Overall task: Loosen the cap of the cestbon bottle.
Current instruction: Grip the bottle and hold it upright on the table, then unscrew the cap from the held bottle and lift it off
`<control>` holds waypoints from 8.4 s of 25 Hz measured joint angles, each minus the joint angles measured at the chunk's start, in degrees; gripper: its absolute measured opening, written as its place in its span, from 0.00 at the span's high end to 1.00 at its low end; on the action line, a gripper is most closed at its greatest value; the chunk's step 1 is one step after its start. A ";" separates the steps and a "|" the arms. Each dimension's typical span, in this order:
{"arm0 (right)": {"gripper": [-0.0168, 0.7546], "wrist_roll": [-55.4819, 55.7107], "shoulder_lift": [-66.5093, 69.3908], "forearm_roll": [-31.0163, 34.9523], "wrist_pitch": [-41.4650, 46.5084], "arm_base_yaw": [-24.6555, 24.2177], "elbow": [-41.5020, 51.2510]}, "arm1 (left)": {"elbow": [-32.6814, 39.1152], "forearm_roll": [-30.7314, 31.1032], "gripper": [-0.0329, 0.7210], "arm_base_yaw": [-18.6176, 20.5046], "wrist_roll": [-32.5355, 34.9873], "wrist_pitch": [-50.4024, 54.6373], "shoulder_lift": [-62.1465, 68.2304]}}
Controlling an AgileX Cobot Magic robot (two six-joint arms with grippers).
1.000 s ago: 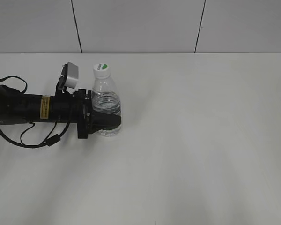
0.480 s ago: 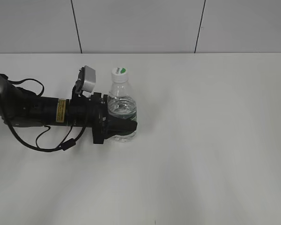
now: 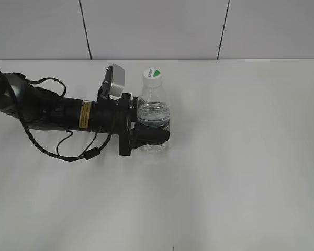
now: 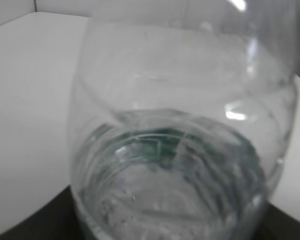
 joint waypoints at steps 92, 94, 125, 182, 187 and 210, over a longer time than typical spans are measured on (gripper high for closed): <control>0.45 27.81 82.90 -0.96 17.85 30.04 -63.48 | -0.31 -1.97 0.41 -4.95 3.25 7.88 -0.04; 0.45 27.62 82.90 -0.96 17.85 30.04 -63.48 | -0.31 -1.98 0.41 -4.95 3.25 7.92 -0.04; 0.45 26.12 83.60 -0.60 17.89 30.04 -63.48 | -0.33 -2.44 0.41 -4.98 5.60 8.19 -0.04; 0.58 23.83 83.35 -0.02 17.97 30.04 -63.59 | -0.40 -2.61 0.41 -4.98 6.23 9.47 -0.42; 0.60 23.66 83.35 0.00 17.92 30.04 -63.59 | -0.44 -2.62 0.41 -5.01 6.23 9.47 -0.42; 0.60 -9.21 83.35 0.00 17.87 30.04 -63.59 | -0.51 -2.54 0.41 -5.01 6.23 9.53 -0.42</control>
